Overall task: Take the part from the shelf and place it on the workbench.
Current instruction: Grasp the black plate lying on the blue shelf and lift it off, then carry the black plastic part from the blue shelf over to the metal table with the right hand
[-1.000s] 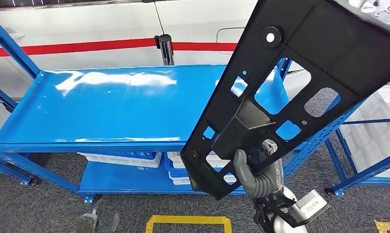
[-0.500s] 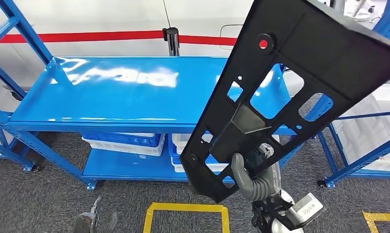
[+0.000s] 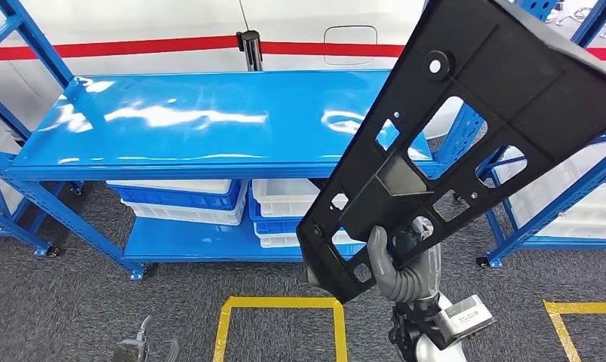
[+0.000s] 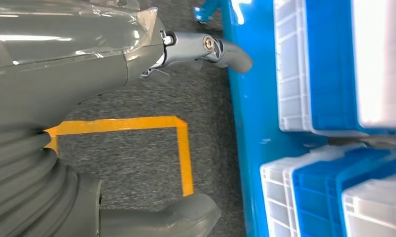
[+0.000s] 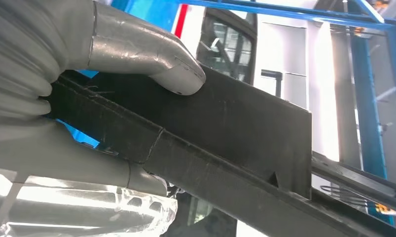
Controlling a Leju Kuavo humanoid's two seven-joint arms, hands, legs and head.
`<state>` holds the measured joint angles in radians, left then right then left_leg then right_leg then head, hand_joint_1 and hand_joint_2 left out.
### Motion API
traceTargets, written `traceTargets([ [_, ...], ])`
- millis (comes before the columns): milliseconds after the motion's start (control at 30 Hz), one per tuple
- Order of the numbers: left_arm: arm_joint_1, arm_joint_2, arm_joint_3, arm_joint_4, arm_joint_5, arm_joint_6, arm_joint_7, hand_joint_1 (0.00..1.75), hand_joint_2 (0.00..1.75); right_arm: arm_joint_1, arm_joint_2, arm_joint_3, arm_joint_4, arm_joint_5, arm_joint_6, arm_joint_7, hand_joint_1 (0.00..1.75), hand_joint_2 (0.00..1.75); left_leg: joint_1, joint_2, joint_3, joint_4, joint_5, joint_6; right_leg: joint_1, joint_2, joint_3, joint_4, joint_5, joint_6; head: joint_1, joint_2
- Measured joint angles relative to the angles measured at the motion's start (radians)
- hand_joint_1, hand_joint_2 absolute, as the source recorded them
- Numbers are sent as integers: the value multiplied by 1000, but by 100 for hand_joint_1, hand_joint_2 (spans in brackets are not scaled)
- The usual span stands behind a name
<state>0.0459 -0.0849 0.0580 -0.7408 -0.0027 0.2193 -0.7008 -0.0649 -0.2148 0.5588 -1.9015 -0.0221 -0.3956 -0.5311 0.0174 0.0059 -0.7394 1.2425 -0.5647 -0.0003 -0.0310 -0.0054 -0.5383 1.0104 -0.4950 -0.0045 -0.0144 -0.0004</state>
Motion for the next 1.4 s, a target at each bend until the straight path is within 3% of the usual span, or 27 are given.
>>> traceTargets([
  [33,1,0,3,0,0,1,0,0,175,1,0,2,6,7,-1,-2,175,175,3,0,0,44,-14,-3,1,0,-12,1,10,2,0,0],
  [67,3,0,5,0,0,0,0,0,175,1,-1,4,12,11,1,-7,175,175,7,-1,14,59,-8,-5,2,0,-24,2,19,6,0,0],
  [100,5,-1,7,-1,0,-3,0,0,175,1,-3,7,17,12,5,-13,175,175,11,-1,46,36,13,-5,1,0,-33,2,27,10,0,0],
  [200,7,-1,17,-8,0,-9,0,0,175,-3,-7,16,23,6,19,-32,175,175,17,-10,200,-160,48,-6,2,0,-48,2,44,29,0,0],
  [267,8,-1,22,-11,0,-10,0,0,175,-9,-10,19,23,3,21,-36,175,175,9,-17,238,-226,40,-1,2,-2,-54,1,58,46,2,0],
  [333,11,-1,25,-13,1,-10,0,0,175,-11,-12,22,26,2,21,-39,175,175,-1,-14,229,-236,52,16,-1,-3,-60,1,68,63,3,0],
  [367,12,0,27,-13,1,-10,0,0,175,-11,-15,23,27,2,21,-39,175,175,-5,-11,221,-241,63,28,-2,-2,-67,10,58,66,3,0],
  [433,12,0,29,-14,2,-11,0,0,175,-11,-20,26,31,1,21,-40,175,175,-10,-4,198,-248,86,52,1,0,-98,81,-10,52,7,0],
  [500,14,1,32,-15,2,-11,0,0,175,-10,-22,30,33,-2,20,-40,175,175,-21,-2,170,-247,107,65,6,1,-132,206,-96,34,12,0],
  [533,16,1,33,-15,3,-11,0,0,175,-8,-23,32,33,-4,19,-40,175,175,-26,0,156,-247,119,69,8,1,-138,258,-117,32,12,0],
  [567,18,1,33,-15,3,-11,0,0,175,-6,-23,33,33,-5,18,-40,175,175,-31,1,142,-246,130,71,12,2,-130,283,-116,35,13,0],
  [633,23,0,33,-15,3,-11,0,0,175,-2,-23,36,34,-7,17,-40,175,175,-39,1,115,-244,154,72,21,2,-61,226,-75,43,14,0],
  [667,25,0,33,-15,2,-11,0,0,175,-1,-23,37,34,-8,17,-40,175,175,-41,1,103,-242,164,70,26,2,-7,156,-59,42,14,0],
  [733,28,-1,34,-18,2,-10,0,0,175,-1,-22,39,33,-9,15,-41,175,175,-46,2,87,-238,183,65,36,2,89,12,-59,30,13,0],
  [767,29,-1,34,-20,1,-10,0,0,175,0,-21,40,33,-9,14,-42,175,175,-47,3,83,-238,192,62,40,2,111,-30,-66,24,12,0],
  [833,30,-1,34,-23,-1,-11,0,0,175,2,-21,41,33,-10,11,-46,175,175,-45,3,79,-238,207,55,37,2,111,-52,-64,12,12,0],
  [900,35,-1,35,-23,-3,-11,0,0,175,4,-20,42,33,-12,8,-48,175,175,-38,-2,66,-211,168,41,29,-2,98,-54,-45,-3,11,0],
  [1000,40,-1,41,-23,-4,-13,0,0,175,4,-19,44,34,-13,4,-50,175,175,-19,-8,29,-55,15,14,25,-6,65,-53,-11,-17,6,0],
  [1033,40,-1,43,-23,-2,-14,0,0,175,4,-18,45,35,-13,3,-50,175,175,-11,-8,22,2,-9,6,24,-6,53,-52,0,-15,6,0],
  [1067,40,-1,46,-23,0,-16,0,0,175,4,-17,45,36,-13,2,-50,175,175,-3,-8,24,40,-7,-1,24,-6,39,-50,12,-11,6,0],
  [1100,40,0,48,-23,3,-19,0,0,175,4,-15,46,38,-13,2,-51,175,175,5,-8,41,48,16,-7,22,-6,25,-46,22,-6,6,0],
  [1133,40,0,51,-23,6,-21,0,0,175,4,-11,48,40,-12,2,-51,175,175,13,-8,75,20,47,-14,19,-6,9,-40,30,-1,5,0],
  [1167,40,0,55,-23,9,-22,0,0,175,4,-5,51,41,-9,2,-51,175,175,21,-8,122,-36,68,-21,17,-6,-5,-32,36,5,5,0],
  [1233,39,1,62,-24,11,-24,0,0,175,2,10,59,42,2,2,-50,175,175,24,-13,214,-166,65,-27,17,-7,-27,-16,45,18,6,0],
  [1300,39,0,73,-27,10,-23,0,0,175,-1,22,68,42,13,2,-46,175,175,13,-19,242,-224,45,-19,16,-7,-41,-10,59,37,7,0],
  [1367,42,-1,82,-31,9,-23,0,0,175,-3,30,74,43,19,3,-42,175,175,5,-16,226,-233,58,5,14,-7,-56,-5,65,54,7,0],
  [1400,44,-1,86,-32,9,-23,0,0,175,-3,31,75,45,19,3,-40,175,175,1,-13,215,-236,69,21,13,-6,-67,10,48,53,8,0],
])
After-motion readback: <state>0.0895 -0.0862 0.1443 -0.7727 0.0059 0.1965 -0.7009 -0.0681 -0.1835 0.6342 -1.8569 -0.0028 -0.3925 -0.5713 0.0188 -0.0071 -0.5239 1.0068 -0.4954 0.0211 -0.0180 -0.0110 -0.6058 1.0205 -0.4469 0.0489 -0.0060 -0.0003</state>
